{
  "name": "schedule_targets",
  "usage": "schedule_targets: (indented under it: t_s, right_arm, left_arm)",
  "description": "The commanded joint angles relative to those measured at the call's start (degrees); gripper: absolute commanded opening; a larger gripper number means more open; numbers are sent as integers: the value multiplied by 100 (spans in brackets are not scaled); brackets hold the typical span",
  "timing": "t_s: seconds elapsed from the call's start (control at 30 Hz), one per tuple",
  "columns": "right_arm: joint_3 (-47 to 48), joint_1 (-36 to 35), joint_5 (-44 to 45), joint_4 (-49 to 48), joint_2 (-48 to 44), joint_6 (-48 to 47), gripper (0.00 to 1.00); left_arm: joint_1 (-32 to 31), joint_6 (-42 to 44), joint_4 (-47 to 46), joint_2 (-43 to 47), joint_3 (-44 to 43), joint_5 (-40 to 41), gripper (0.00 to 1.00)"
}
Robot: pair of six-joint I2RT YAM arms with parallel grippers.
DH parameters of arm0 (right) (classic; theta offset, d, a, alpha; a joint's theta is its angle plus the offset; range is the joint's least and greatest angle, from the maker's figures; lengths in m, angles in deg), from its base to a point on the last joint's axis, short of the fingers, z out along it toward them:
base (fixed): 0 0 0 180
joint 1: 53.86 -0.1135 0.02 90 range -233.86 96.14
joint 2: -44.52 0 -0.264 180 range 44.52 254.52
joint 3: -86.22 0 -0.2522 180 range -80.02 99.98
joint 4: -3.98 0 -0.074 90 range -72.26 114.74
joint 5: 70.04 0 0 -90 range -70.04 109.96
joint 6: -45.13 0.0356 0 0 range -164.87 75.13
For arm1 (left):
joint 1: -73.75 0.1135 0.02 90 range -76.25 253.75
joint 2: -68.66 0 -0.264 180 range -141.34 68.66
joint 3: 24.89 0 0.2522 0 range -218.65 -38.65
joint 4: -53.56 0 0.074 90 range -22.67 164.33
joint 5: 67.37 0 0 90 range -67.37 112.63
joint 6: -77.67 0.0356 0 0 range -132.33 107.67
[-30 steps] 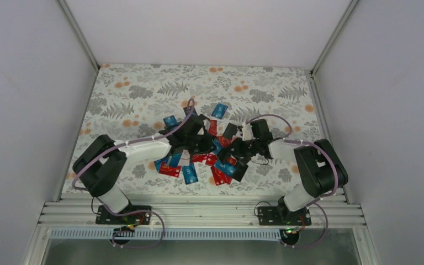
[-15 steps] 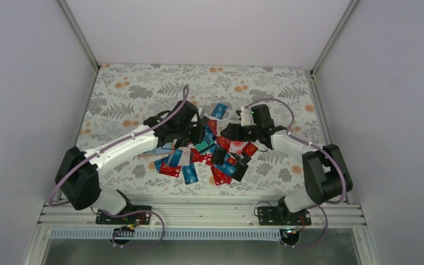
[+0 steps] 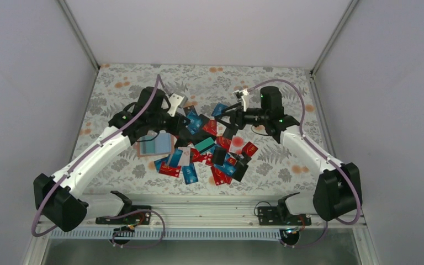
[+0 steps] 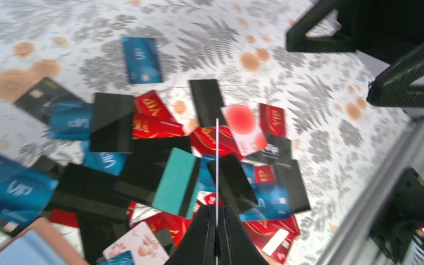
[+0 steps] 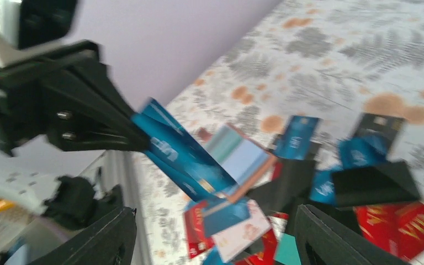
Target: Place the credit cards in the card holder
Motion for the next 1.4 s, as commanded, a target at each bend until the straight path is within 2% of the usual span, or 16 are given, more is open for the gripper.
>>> schedule_targets:
  t_s: [0.0, 0.23, 0.53, 0.6, 0.77, 0.9, 0.93, 1.03, 1.07, 1.1, 1.2, 1.23, 1.3, 1.37]
  right_arm:
    - [427, 8, -1582, 638, 138, -1051, 73]
    - [458, -102, -2521, 791, 410, -1383, 71]
    - [644, -540, -3185, 1375, 775, -1988, 61]
    - [662, -659, -3252, 1410, 866, -2038, 55]
    - [747, -775, -3200, 1460, 949, -2029, 27]
    - [765, -805, -3210, 1437, 925, -1981, 9]
    - [766, -815, -3224, 1418, 915, -1965, 5]
    - [773, -857, -3264, 1402, 896, -1937, 4]
    - [778, -873, -3281, 1394, 878, -1916, 4]
    - [783, -885, -3273, 1316, 854, -1855, 4]
    - [760, -904, -2866, 735, 717, -1141, 4]
    - [745, -904, -2629, 481, 668, -807, 4]
    - [732, -913, -2286, -58, 591, -96, 4]
    - [717, -941, -1910, -554, 487, 689, 4]
  left_arm:
    - [6, 653, 123, 93, 35, -1196, 2]
    - [13, 1033, 318, 122, -71, -2119, 2]
    - [15, 1147, 379, 61, -102, -2611, 2]
    - [15, 1155, 369, 41, -118, -2685, 2]
    - [15, 1164, 373, -36, -85, -2808, 2]
    - [15, 1178, 366, -45, -66, -2891, 2]
    - [14, 1181, 370, -49, -76, -2887, 2]
    - [8, 1161, 362, -57, -97, -2870, 3]
    - [14, 1119, 328, -58, -103, -2836, 7]
    - [14, 1035, 252, -45, -117, -2750, 16]
    - [24, 551, -227, 113, -7, -2433, 56]
    - [25, 342, -458, 187, 74, -2346, 65]
    - [28, -124, -1041, 434, 326, -2181, 77]
    - [35, -725, -1775, 657, 784, -1960, 81]
